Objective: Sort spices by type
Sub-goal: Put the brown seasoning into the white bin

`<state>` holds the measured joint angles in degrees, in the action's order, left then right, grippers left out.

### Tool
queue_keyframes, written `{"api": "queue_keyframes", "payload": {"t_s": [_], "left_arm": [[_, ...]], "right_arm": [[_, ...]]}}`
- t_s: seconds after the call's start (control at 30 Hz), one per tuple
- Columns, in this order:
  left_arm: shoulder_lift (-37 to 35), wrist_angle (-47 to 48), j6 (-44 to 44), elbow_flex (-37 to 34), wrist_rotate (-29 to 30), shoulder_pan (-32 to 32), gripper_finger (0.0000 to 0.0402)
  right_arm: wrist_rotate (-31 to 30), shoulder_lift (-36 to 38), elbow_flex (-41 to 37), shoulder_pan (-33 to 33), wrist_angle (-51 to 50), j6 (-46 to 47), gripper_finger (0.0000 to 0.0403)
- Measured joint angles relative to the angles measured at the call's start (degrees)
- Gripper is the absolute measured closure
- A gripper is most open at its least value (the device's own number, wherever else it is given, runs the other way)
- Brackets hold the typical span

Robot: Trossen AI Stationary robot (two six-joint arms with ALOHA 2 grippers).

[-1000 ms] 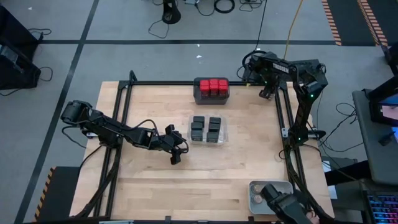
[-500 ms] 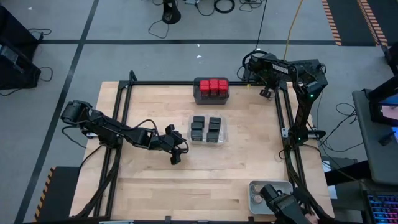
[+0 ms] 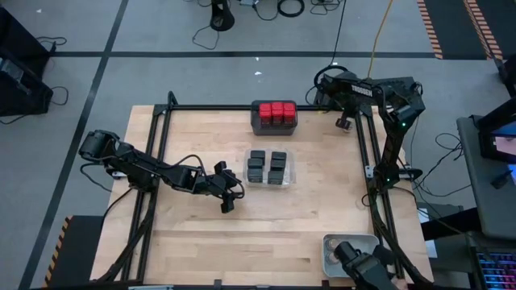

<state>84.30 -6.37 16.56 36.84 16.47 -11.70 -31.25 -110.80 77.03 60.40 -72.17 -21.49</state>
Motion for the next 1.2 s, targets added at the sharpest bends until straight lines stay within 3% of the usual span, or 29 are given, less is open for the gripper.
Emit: {"api": "queue_keyframes", "payload": {"t_s": [0.33, 0.6, 0.9, 1.2], "left_arm": [[0.01, -0.04, -0.02, 0.00, 0.00, 0.00, 0.0185], [0.01, -0.11, 0.02, 0.00, 0.00, 0.01, 0.0185], [0.00, -0.11, -0.37, 0.00, 0.00, 0.00, 0.0185], [0.02, -0.17, -0.35, 0.00, 0.02, 0.02, 0.0185]], "right_arm": [[10.14, 0.00, -0.04, -1.32, -6.08, 4.30, 0.0403], [26.52, 0.00, -0.04, -3.73, -6.72, 3.46, 0.0403], [26.96, 1.79, 0.36, -9.31, -7.49, 0.31, 0.0403], [28.22, 11.14, -0.50, -11.78, -6.33, 3.95, 0.0400]]}}
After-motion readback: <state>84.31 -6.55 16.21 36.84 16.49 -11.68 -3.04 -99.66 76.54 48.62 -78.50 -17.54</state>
